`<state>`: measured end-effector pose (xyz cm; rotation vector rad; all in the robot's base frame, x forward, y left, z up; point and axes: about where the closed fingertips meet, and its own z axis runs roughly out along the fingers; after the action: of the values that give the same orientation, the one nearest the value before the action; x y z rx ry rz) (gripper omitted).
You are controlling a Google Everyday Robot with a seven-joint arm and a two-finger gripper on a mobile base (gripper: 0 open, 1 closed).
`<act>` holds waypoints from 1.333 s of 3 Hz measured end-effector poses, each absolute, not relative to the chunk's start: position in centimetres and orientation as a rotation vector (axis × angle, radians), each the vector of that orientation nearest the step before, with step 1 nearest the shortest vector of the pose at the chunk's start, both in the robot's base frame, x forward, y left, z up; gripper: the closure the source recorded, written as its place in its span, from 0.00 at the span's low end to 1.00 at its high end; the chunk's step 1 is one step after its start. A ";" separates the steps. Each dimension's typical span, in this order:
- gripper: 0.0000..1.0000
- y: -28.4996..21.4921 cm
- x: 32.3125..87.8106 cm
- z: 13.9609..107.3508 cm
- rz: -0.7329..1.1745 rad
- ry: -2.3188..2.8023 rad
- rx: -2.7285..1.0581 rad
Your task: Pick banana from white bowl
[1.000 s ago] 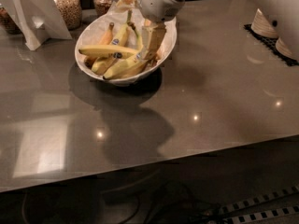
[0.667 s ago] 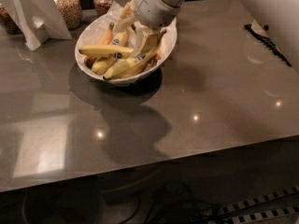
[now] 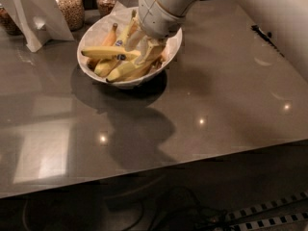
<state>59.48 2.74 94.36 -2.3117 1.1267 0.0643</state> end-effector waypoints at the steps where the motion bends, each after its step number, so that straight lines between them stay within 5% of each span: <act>1: 0.57 2.5 59.4 93.7 0.074 1.135 -2.323; 4: 0.46 1.8 60.6 91.5 0.061 1.147 -2.357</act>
Offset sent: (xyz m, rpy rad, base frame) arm 0.0018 -0.0117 -0.0218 -0.0265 0.0314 -0.0083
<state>60.57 1.81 91.54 -2.3569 1.1475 0.0608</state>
